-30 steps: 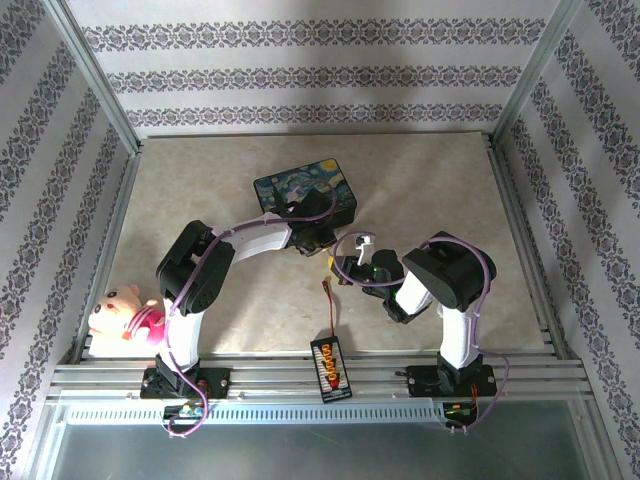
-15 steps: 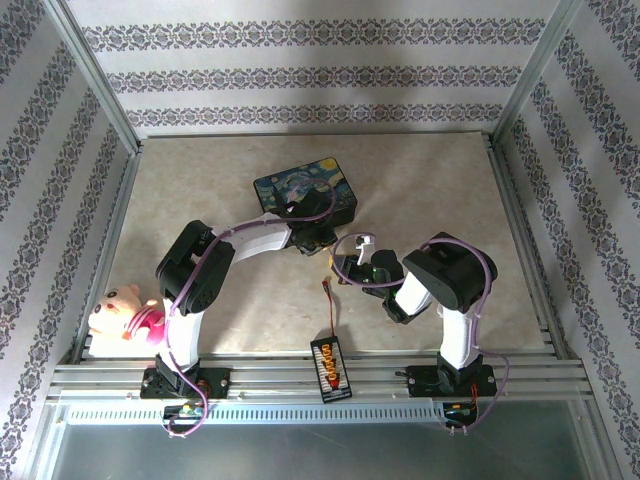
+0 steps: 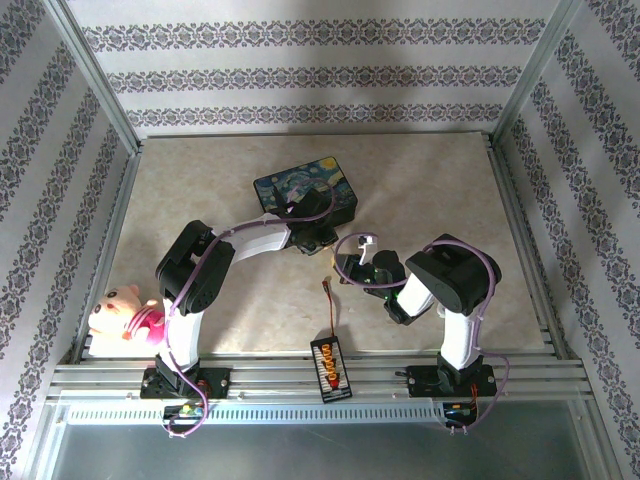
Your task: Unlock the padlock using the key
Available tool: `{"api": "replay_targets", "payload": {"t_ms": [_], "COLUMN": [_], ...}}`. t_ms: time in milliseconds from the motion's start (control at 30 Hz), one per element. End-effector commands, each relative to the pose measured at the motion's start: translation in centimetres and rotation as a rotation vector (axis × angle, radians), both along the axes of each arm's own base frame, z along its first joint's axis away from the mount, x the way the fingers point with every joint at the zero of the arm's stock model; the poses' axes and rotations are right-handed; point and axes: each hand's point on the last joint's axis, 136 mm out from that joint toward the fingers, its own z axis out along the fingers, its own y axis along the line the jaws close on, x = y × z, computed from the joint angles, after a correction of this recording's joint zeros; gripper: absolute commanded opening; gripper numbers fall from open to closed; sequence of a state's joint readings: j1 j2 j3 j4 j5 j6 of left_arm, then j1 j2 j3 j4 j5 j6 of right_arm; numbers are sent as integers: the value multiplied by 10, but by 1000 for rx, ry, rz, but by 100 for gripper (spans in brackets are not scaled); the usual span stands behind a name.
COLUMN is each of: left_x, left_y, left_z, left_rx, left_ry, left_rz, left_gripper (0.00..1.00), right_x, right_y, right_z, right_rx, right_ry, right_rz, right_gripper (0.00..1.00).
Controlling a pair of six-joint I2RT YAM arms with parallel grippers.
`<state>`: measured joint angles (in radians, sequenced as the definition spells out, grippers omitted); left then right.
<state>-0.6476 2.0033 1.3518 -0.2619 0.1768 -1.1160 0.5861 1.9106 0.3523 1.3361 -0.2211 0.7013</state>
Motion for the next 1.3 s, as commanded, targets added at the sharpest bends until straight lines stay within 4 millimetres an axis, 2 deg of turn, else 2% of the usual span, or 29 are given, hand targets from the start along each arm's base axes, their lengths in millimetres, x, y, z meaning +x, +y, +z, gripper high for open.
{"api": "replay_targets", "payload": {"t_ms": [0, 267, 800, 1267], "left_x": [-8, -7, -11, -14], "left_y": [-12, -14, -17, -19], "left_z": [5, 4, 3, -1], "left_rx": [-97, -113, -126, -141], "left_ry": [50, 55, 66, 79], "left_rz": [-3, -2, -25, -25], "left_gripper": [18, 18, 17, 15], "right_x": [7, 9, 23, 32], "right_y": [4, 15, 6, 12], "right_z": [21, 22, 28, 35], "right_rx": [40, 66, 119, 156], "right_ry": [-68, -58, -27, -28], "right_rz": [6, 36, 1, 1], "right_gripper": [0, 0, 0, 0]}}
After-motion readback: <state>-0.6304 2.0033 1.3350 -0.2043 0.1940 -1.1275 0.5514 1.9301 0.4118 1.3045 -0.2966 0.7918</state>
